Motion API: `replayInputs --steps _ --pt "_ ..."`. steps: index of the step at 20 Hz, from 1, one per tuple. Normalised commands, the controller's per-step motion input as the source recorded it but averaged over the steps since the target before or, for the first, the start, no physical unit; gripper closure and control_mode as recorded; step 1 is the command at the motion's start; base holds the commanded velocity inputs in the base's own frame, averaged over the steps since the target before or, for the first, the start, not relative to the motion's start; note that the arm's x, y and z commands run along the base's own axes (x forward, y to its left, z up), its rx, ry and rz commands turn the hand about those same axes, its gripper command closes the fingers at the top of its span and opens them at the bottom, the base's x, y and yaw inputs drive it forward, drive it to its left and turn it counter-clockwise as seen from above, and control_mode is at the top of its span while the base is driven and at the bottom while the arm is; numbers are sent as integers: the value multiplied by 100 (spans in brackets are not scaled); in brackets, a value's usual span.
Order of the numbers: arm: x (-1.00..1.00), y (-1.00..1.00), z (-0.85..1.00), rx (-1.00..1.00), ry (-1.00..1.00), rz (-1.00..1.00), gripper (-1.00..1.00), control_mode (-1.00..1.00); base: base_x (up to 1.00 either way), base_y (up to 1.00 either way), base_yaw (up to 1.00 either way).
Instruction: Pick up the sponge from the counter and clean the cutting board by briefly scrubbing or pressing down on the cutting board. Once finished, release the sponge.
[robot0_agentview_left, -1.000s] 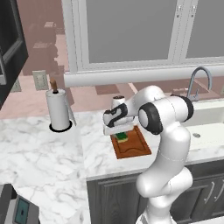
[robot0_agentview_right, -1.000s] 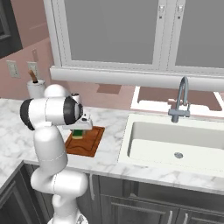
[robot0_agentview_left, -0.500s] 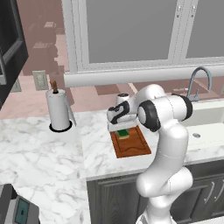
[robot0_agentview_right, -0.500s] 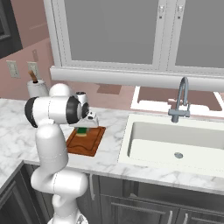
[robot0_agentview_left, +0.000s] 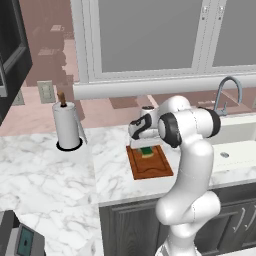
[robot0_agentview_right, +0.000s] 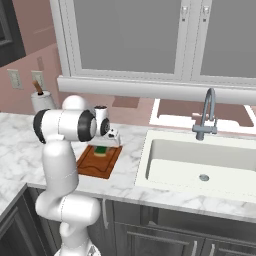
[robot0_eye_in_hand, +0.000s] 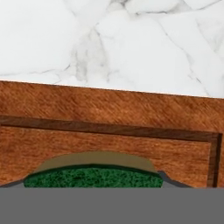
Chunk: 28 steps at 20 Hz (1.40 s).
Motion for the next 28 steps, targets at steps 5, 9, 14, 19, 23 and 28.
replayInputs --steps 5,9,14,19,23,28 --pt "-9 -13 -100 -2 0 -4 100 -100 0 0 0" --pt "-25 0 -28 0 -4 -1 100 -100 0 0 0" --pt "-60 29 37 2 -11 5 100 -100 0 0 0" --pt "-21 89 28 2 2 2 100 -100 0 0 0" --pt "-23 87 16 1 1 0 100 -100 0 0 0" --pt "-29 83 1 0 0 0 100 -100 0 0 0"
